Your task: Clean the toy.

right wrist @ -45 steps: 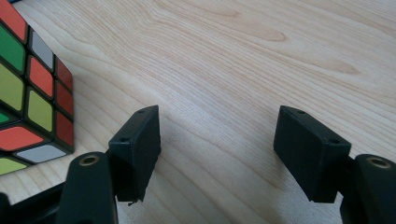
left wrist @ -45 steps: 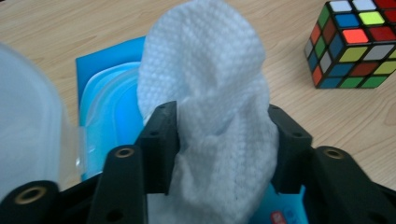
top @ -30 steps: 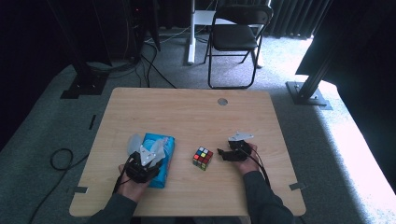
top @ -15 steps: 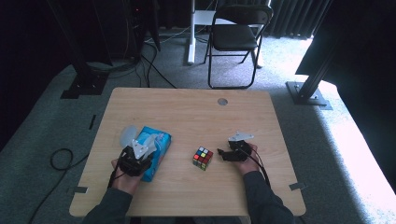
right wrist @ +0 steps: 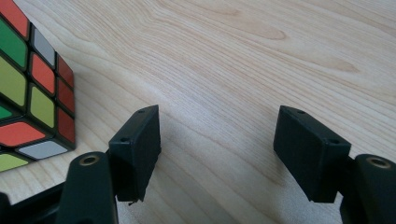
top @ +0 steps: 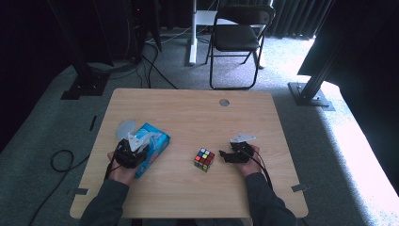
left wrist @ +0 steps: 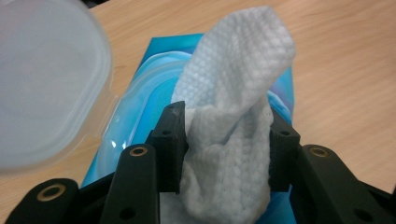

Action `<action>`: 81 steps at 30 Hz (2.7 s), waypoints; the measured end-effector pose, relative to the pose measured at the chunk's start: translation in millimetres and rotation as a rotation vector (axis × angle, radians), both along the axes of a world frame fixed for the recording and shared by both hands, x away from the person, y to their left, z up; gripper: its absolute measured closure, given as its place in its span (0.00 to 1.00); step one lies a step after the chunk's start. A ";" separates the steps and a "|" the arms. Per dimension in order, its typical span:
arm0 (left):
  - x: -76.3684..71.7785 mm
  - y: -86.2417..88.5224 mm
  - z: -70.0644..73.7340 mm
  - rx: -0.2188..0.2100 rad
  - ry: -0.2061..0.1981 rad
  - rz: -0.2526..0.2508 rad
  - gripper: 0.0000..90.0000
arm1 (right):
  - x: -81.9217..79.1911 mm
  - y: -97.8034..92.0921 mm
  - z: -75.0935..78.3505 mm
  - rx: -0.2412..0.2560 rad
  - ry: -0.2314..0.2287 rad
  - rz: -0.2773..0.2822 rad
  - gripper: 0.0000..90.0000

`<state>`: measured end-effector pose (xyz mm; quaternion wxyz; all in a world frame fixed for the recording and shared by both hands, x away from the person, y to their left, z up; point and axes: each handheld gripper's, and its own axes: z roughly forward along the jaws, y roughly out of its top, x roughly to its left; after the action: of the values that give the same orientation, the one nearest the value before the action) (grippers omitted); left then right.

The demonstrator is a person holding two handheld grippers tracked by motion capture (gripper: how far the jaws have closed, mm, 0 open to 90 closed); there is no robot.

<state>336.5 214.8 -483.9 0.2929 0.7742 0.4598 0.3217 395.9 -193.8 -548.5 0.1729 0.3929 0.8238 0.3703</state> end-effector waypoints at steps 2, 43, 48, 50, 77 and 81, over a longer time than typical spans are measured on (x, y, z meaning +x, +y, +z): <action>4.7 3.9 -0.3 0.004 -0.005 0.021 0.65 | 0.0 0.0 0.0 0.000 0.000 0.000 0.35; 14.6 24.4 25.1 -0.119 0.026 0.010 0.97 | 0.0 0.0 0.0 0.000 0.000 0.000 0.35; 13.9 23.7 30.1 -0.129 0.016 0.001 0.97 | 0.0 0.0 0.0 0.000 0.000 -0.001 0.35; 13.6 22.7 32.5 -0.130 0.014 -0.003 0.97 | 0.0 0.0 0.0 0.000 0.000 -0.001 0.35; 14.0 4.1 55.7 -0.172 -0.016 -0.086 0.97 | 0.0 0.0 0.0 -0.002 -0.001 0.000 0.35; 14.8 0.6 57.4 -0.171 -0.017 -0.097 0.97 | 0.0 0.0 0.0 -0.002 -0.001 0.000 0.35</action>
<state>351.3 215.4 -426.4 0.3771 0.7649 0.4451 0.2731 395.9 -193.8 -548.5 0.1736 0.3926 0.8240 0.3697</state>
